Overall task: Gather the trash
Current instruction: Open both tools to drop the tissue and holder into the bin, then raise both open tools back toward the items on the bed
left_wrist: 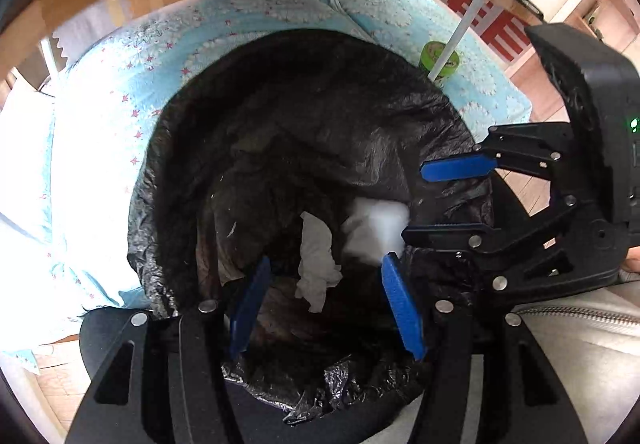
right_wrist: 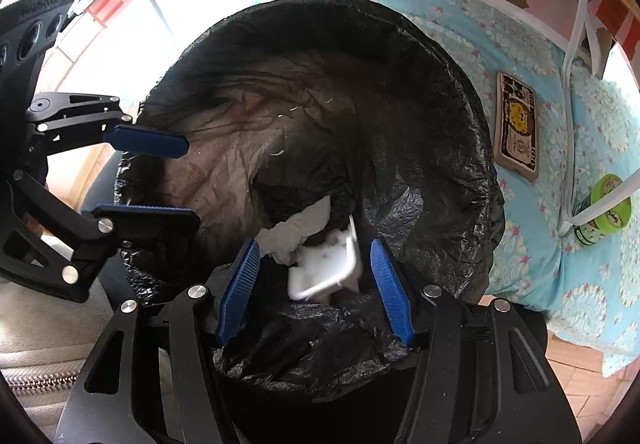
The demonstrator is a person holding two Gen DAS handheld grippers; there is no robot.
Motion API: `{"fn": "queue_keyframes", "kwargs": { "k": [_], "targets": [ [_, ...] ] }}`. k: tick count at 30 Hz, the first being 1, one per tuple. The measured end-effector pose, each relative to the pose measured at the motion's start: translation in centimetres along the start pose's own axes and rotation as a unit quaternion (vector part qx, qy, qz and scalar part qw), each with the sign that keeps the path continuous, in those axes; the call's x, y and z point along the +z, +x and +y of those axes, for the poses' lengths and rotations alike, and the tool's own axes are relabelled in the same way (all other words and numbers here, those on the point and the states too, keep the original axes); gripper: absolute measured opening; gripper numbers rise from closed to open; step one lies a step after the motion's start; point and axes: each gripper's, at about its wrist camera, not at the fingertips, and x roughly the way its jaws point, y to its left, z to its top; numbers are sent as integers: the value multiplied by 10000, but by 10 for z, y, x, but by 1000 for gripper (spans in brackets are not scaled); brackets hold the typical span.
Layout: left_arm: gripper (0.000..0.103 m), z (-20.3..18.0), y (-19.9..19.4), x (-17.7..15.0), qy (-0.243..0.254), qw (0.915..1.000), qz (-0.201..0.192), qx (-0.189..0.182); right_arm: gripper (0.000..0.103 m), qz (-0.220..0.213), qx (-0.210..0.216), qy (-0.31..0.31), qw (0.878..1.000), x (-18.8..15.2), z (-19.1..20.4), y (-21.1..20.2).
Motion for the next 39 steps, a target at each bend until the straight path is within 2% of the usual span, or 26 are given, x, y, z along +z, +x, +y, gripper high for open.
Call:
{"fn": "queue_keyframes", "kwargs": {
  "k": [9,20,24,33,39],
  "targets": [
    [56,2,-40,4,48,9988,-483,23,61,-372,-39,-33,9993,8,2,-27],
    [56,5,-99,17,146,9924,-1223,30,61,-1184,-35,-105,9929,22,5,-87],
    [56,7,-116,22,138,9889,-1465,-214,61,-1472,-52,-161,9890,25,7,-109],
    [56,4,-158,34,265,9791,-2014,-9,61,-1979,-106,-222,9799,37,5,-143],
    [56,10,-169,49,277,9751,-2178,306,61,-2125,-175,-127,9769,55,-1,-151]
  ]
}}
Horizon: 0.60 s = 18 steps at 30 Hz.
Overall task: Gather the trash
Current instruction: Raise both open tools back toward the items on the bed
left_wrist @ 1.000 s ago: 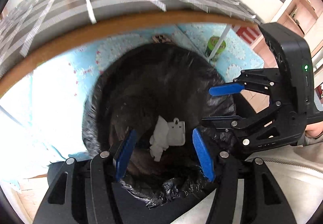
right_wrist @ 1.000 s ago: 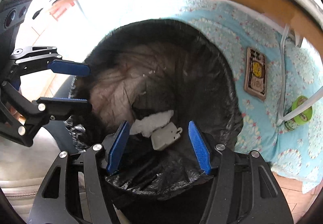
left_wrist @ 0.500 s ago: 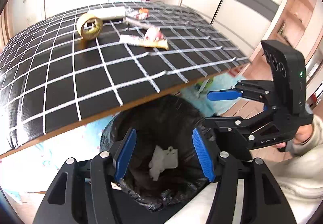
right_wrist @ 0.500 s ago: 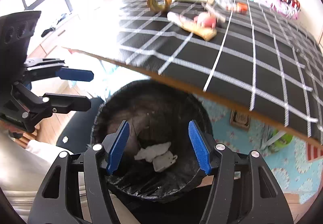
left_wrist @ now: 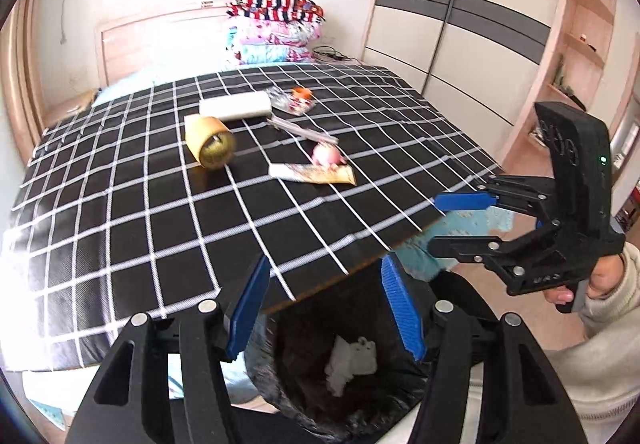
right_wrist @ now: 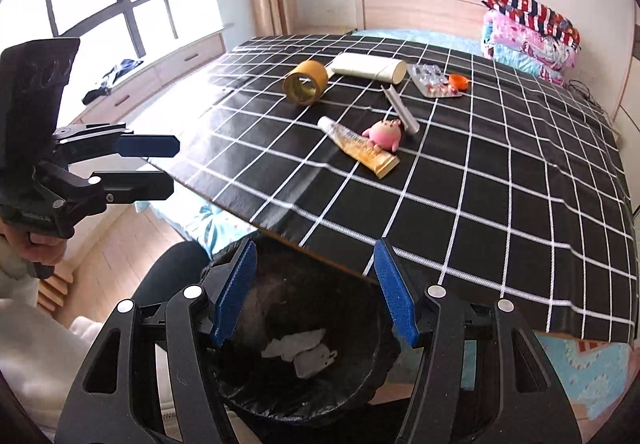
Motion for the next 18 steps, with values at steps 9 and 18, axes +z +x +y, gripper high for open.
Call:
{"fn": "queue_keyframes", "kwargs": {
  "k": [9,18],
  "targets": [
    [56,22,12,23,-88,9997,-93,216,61,-177,-124,101,9997,27,-12,9],
    [56,50,23,47,-465,9981,-224,323,61,-223,-129,361,9990,48,-26,25]
  ]
}}
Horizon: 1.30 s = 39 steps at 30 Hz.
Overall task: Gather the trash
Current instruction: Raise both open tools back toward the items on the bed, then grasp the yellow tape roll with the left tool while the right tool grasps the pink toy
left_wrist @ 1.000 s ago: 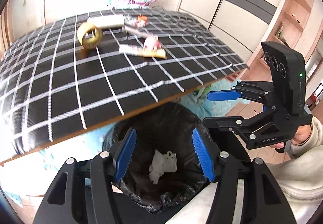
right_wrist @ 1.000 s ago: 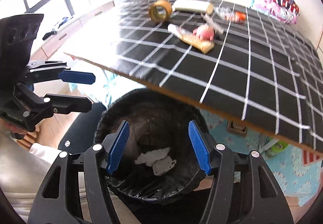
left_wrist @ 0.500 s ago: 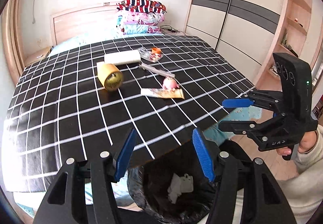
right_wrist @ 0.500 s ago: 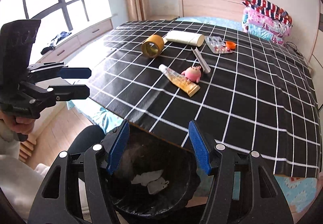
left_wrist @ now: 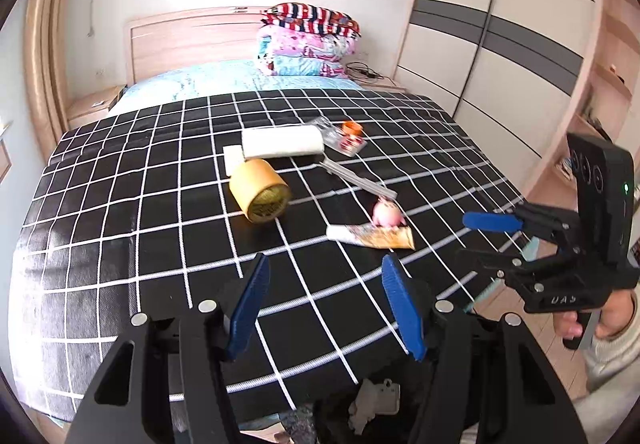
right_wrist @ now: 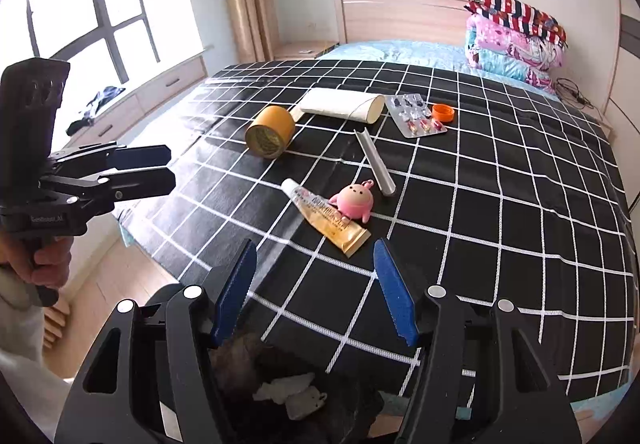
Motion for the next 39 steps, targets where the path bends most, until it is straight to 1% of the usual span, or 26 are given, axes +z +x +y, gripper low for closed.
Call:
{"fn": "queue_keyframes", "kwargs": {
  "k": [5,11,13,14,16,19,23,25,27,30,32,34,36,39],
  "targets": [
    [56,13,10,12,-295,9996,13,51,61,-25,13,158,9999,8,-4,9],
    [56,27,25,27,-652,9979,-17,14,60,11,13,265,9996,14,-7,21],
    [64,32,30,31,-760,9971,-30,41,60,24,23,347,9994,16,-9,26],
    [66,33,32,33,-792,9968,-51,45,60,39,34,378,9993,17,-11,28],
    [66,36,37,38,-841,9964,-57,26,60,66,11,427,9991,19,-14,33],
    [66,40,46,45,-884,9961,-35,59,55,119,-19,500,9987,20,-17,41],
    [66,47,61,51,-1008,9948,45,129,52,188,-37,585,9981,21,-22,50],
    [66,50,68,53,-1034,9944,92,170,45,238,-58,628,9977,21,-25,54],
    [66,54,76,55,-1098,9936,152,229,42,280,-30,699,9972,21,-27,59],
    [66,59,85,56,-1177,9925,209,275,41,330,-10,755,9966,21,-30,64],
    [66,63,90,55,-1209,9920,259,265,39,348,-2,797,9962,20,-32,66],
    [66,68,97,53,-1268,9911,331,250,34,350,21,854,9957,21,-34,68],
    [66,73,103,49,-1354,9897,412,238,32,361,55,892,9953,22,-36,71],
    [66,76,109,47,-1431,9885,463,126,31,355,63,854,9957,22,-34,72]
  ]
}}
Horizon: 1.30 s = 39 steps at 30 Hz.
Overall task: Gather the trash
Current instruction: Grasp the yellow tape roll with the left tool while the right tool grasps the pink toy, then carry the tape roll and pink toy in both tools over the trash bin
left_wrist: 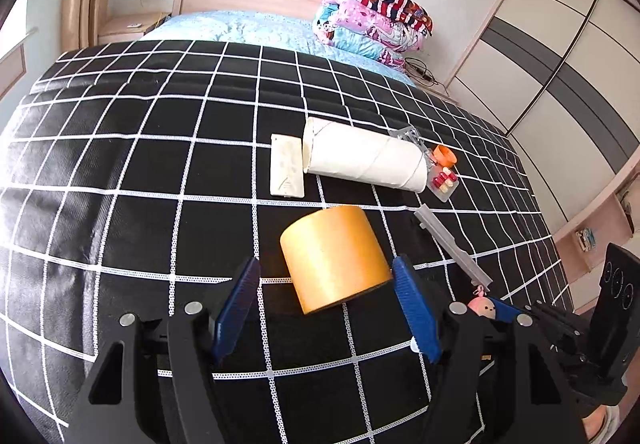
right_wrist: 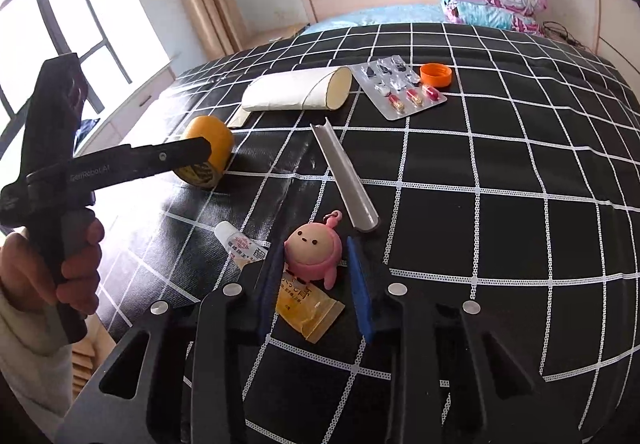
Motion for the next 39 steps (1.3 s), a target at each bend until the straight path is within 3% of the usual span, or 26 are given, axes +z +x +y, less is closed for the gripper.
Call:
{"fn": "queue_keyframes", "kwargs": {
  "k": [5,8,25,39],
  "targets": [
    [65,2,4,-1,-26,10000,23,-88,29,-15,22,-11,10000,0,1,1],
    [48,6,4,-2,-111,9996,33,-245,29,-23,74,32,10000,0,0,1],
    [48,-5,-27,-13,90,9995,-245,-189,29,-217,104,-143,9996,-6,13,-22],
    [48,-42,-74,-41,545,9968,-447,-365,29,-454,120,-328,9984,-23,28,-53]
  ]
}}
